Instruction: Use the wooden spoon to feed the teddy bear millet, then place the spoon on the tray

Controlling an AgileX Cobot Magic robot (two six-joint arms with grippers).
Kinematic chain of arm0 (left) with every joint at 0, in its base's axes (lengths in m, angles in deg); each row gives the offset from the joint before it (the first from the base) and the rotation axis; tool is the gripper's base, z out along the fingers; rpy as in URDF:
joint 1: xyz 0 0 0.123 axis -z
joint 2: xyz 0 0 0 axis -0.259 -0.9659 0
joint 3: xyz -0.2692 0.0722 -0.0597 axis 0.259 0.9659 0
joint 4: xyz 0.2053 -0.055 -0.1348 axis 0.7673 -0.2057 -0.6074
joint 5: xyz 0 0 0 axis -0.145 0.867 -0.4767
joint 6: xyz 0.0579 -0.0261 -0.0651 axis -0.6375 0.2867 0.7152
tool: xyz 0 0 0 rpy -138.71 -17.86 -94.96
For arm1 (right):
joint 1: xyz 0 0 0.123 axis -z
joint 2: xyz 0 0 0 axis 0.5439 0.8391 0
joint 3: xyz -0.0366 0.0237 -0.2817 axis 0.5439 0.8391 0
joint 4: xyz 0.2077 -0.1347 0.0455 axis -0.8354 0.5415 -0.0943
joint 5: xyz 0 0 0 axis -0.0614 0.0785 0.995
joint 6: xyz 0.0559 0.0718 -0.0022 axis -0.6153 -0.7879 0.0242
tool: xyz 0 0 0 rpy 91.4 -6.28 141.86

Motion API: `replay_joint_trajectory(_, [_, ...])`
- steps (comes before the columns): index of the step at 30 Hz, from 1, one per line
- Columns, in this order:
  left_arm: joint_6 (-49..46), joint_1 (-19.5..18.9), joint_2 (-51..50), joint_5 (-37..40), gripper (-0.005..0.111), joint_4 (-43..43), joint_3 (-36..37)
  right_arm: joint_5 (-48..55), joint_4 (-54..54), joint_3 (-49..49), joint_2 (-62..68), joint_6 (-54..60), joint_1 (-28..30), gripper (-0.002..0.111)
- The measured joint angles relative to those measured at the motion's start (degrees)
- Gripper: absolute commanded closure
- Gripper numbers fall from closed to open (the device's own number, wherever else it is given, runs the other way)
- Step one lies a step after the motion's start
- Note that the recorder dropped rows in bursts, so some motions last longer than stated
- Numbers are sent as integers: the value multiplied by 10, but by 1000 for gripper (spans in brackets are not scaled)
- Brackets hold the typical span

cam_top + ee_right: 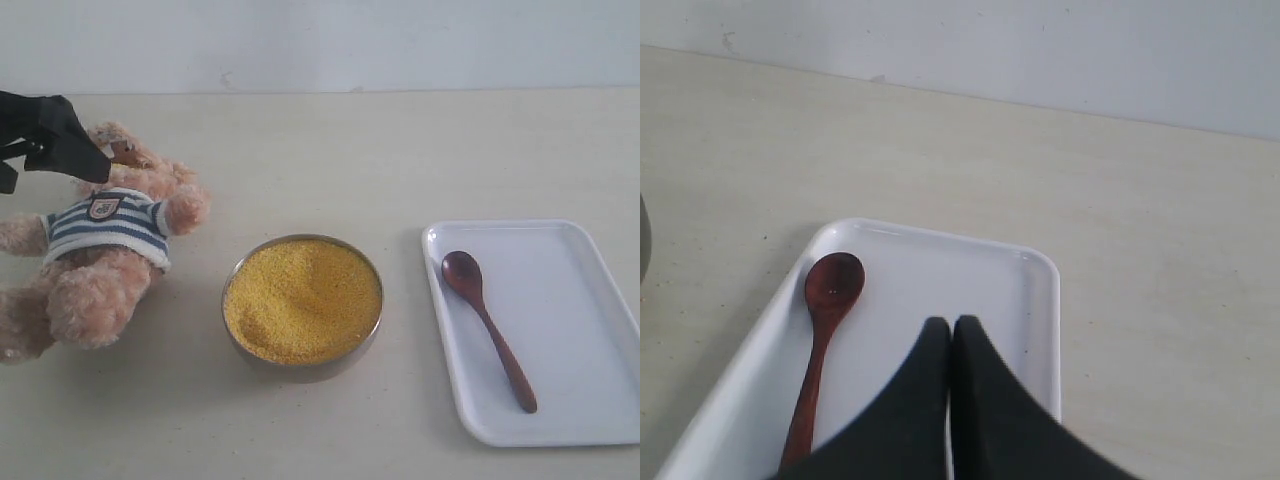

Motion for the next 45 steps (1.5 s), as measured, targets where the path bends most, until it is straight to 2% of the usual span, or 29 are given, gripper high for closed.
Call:
replay_joint_trajectory(8, [-2,0,-72,-8,-3,1,-1,0,0,0,0,0,0,109])
replay_joint_trajectory(15, [7,1,-151,-48,-3,14,-1,0,0,0,0,0,0,109])
replay_joint_trajectory(24, [64,55,-246,-111,-2,104,-1,0,0,0,0,0,0,109])
replay_joint_trajectory(26, [82,57,-259,-115,18,129,-1,0,0,0,0,0,0,109])
replay_joint_trajectory(27, [92,57,-261,-115,35,137,-1,0,0,0,0,0,0,109])
replay_joint_trajectory(28, [100,59,-262,-115,56,142,-4,0,0,0,0,0,0,109])
replay_joint_trajectory(29, [102,59,-262,-111,84,143,-10,0,0,0,0,0,0,109])
replay_joint_trajectory(30, [104,59,-261,-102,102,147,-18,0,0,0,0,0,0,109])
replay_joint_trajectory(38, [-10,62,-171,-38,103,151,-31,0,0,0,0,0,0,109])
replay_joint_trajectory(42, [-132,105,-117,-17,103,153,-21,0,0,0,0,0,0,109])
replay_joint_trajectory(45, [-211,139,-74,-32,103,153,17,0,0,0,0,0,0,109])
